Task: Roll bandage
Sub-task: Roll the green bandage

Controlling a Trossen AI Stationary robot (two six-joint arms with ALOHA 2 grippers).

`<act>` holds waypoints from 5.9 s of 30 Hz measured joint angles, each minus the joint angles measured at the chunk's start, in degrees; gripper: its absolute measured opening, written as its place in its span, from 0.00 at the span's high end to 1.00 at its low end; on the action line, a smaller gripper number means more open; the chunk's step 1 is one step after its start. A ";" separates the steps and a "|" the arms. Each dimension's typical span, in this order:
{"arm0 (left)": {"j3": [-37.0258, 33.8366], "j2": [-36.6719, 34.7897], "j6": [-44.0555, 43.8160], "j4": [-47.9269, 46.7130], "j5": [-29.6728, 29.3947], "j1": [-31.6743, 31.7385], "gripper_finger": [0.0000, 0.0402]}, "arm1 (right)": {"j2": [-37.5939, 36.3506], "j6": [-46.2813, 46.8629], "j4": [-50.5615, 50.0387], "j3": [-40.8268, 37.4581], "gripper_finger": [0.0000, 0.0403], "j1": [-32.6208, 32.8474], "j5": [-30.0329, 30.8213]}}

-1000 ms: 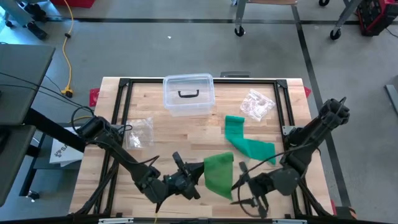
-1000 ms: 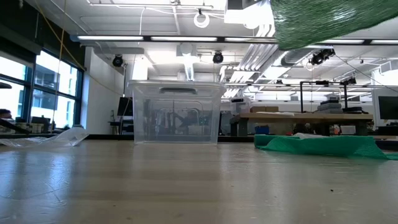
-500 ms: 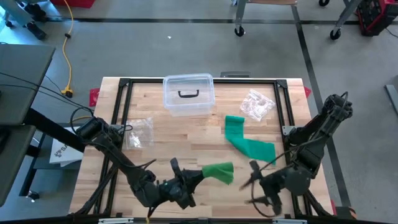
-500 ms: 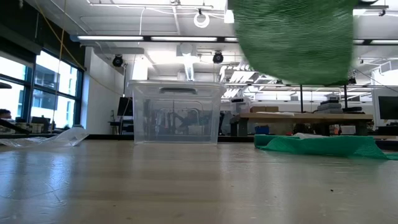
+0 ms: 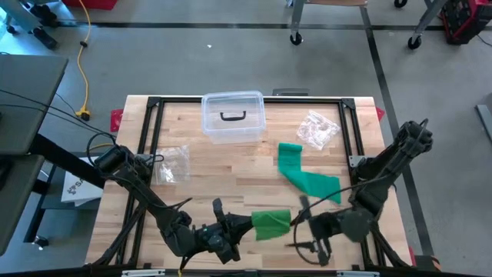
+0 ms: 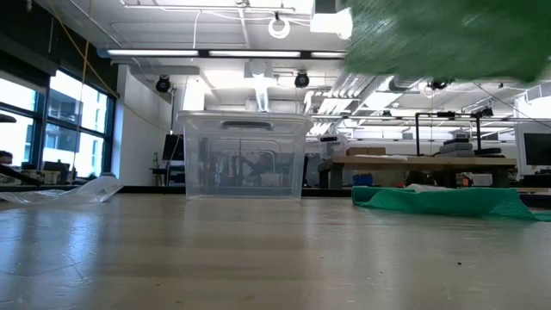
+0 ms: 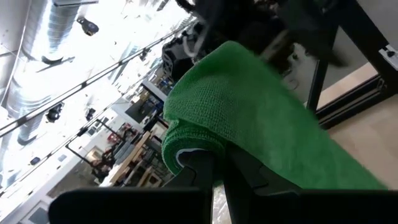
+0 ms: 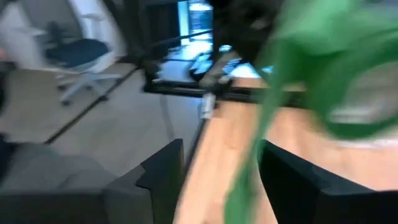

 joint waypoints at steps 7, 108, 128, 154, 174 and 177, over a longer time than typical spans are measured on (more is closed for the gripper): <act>0.00 0.00 -0.50 -0.18 -2.07 0.06 0.97 | 4.21 -9.33 7.50 -0.07 0.86 -0.42 -3.46; 0.02 0.02 -8.01 -3.18 8.28 0.70 0.97 | 1.36 -25.33 9.53 -0.07 0.67 12.96 39.07; 0.00 0.02 -8.49 -3.19 8.17 0.70 0.97 | 0.49 -16.08 10.56 -0.07 0.67 7.47 23.59; 0.00 0.02 -6.54 -6.87 7.04 0.70 0.85 | 0.36 -7.66 10.05 -0.07 0.78 5.97 21.88; 0.02 0.04 6.88 -18.97 -1.31 0.01 0.99 | -0.08 12.30 -7.87 -0.04 0.47 3.88 17.47; 0.02 0.07 8.83 -19.09 -6.04 -0.04 0.99 | -0.03 18.99 -18.89 -0.04 0.47 3.31 17.51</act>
